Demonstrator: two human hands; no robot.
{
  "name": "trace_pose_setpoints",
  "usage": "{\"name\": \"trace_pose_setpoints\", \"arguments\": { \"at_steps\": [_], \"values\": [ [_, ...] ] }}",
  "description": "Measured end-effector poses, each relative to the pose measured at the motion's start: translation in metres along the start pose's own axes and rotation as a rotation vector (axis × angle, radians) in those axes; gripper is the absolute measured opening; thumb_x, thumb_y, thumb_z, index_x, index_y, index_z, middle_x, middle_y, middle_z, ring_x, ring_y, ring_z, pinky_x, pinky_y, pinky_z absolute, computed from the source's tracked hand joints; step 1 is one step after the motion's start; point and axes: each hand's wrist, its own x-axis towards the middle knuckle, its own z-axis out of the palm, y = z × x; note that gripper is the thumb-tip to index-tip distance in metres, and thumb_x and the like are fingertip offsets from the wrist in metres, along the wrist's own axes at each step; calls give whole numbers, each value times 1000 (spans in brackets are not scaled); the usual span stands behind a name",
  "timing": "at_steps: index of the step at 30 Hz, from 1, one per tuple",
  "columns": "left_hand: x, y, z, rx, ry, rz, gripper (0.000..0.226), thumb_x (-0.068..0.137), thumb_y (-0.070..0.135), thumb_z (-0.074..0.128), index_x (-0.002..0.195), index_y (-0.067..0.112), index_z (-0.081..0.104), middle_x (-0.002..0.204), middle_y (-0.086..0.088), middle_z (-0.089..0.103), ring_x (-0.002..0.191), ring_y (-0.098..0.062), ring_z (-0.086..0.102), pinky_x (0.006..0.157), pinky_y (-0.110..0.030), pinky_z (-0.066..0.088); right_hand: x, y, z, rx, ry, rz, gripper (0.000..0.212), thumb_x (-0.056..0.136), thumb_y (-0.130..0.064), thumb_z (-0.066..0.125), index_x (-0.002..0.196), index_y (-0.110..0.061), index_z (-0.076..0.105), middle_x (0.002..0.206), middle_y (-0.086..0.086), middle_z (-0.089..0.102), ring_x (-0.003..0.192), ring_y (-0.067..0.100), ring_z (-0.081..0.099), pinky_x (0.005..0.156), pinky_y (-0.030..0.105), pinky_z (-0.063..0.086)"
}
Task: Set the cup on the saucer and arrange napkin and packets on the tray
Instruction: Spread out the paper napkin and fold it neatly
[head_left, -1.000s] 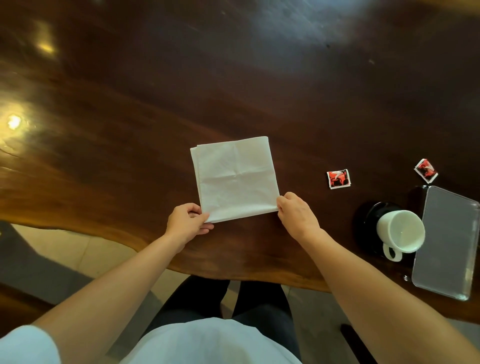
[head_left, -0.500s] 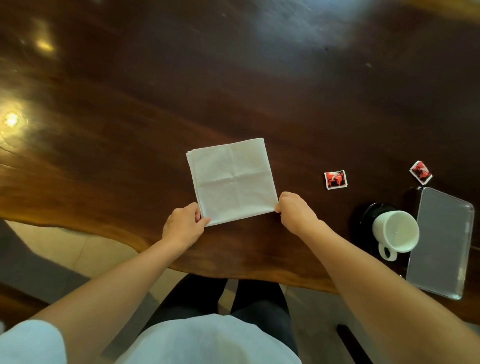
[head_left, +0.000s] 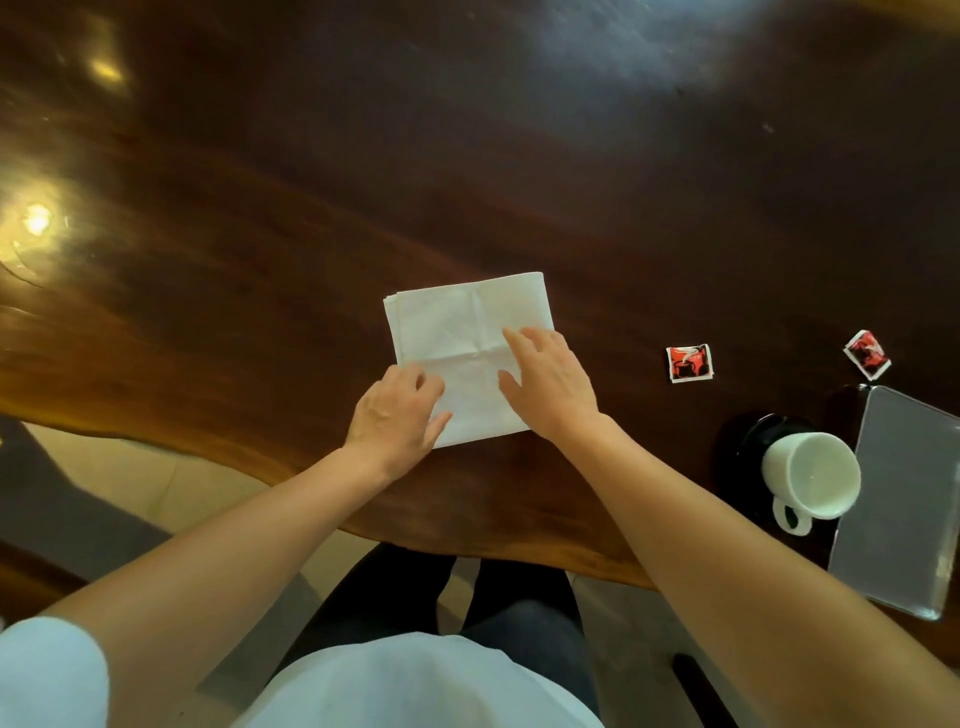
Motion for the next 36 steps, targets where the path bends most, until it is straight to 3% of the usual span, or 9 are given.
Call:
{"name": "trace_pose_setpoints", "arguments": {
  "at_steps": [3, 6, 8, 11, 13, 16, 21, 30, 36],
  "values": [
    [19, 13, 5, 11, 66, -32, 40, 93, 32, 65, 124, 8, 58, 125, -16, 59, 113, -33, 58, 89, -43, 54, 15, -13, 20, -37, -70, -25, 66, 101, -36, 47, 157, -19, 16, 164, 8, 20, 152, 30, 13, 120, 46, 18],
    [29, 20, 22, 48, -47, -63, 58, 105, 33, 40, 155, 6, 28, 164, -18, 23, 152, -37, 17, 122, -45, 16, 23, -17, 42, -119, -223, -79, 67, 105, -40, 31, 157, -21, -5, 167, 5, -11, 150, 30, -18, 121, 52, 0],
    [26, 17, 34, 82, -84, -78, 65, 106, 38, 30, 159, 8, 8, 169, -14, 3, 155, -34, -3, 121, -44, -2, 23, -15, 52, -154, -315, -131, 68, 105, -44, 28, 155, -28, -15, 164, 3, -23, 146, 31, -29, 119, 56, -7],
    [18, 9, 41, 60, -38, -130, 69, 104, 42, 33, 159, 7, 11, 168, -17, 5, 155, -35, 0, 121, -45, 4, 21, -12, 54, -157, -355, -139, 66, 104, -51, 24, 152, -36, -19, 162, 1, -29, 144, 32, -33, 116, 57, -13],
    [21, 1, 39, -33, 61, -213, 68, 100, 39, 49, 154, 4, 28, 164, -20, 22, 152, -37, 19, 119, -47, 24, 25, -16, 51, -141, -293, -130, 61, 103, -51, 27, 156, -36, 1, 166, 5, -12, 150, 37, -17, 119, 57, -1],
    [37, -10, 33, -185, 281, -340, 55, 94, 33, 66, 139, 5, 51, 137, -17, 52, 114, -31, 55, 87, -38, 56, 42, -28, 38, -60, -106, -126, 47, 101, -40, 46, 145, -24, 42, 157, 10, 34, 145, 38, 26, 115, 52, 27],
    [71, -19, 21, -390, 357, -630, 38, 92, 39, 68, 123, 17, 66, 108, -4, 63, 80, -8, 52, 57, -9, 31, 95, -46, 28, -59, -48, -197, 46, 96, -28, 60, 140, -19, 51, 146, 7, 48, 136, 33, 36, 109, 46, 35],
    [81, -19, 19, -632, 415, -824, 39, 83, 37, 80, 115, 23, 63, 114, 3, 63, 89, -9, 56, 62, -9, 36, 132, -57, 29, 59, 1, -211, 12, 93, -15, 66, 101, -18, 74, 102, 2, 63, 97, 25, 47, 80, 38, 43],
    [73, -20, 11, -732, 428, -826, 44, 84, 36, 79, 122, 21, 65, 118, 2, 60, 76, -6, 58, 63, -7, 40, 121, -50, 23, 161, 7, -232, 6, 90, -17, 72, 90, -21, 75, 106, -3, 65, 100, 11, 43, 82, 29, 41]
  ]
}}
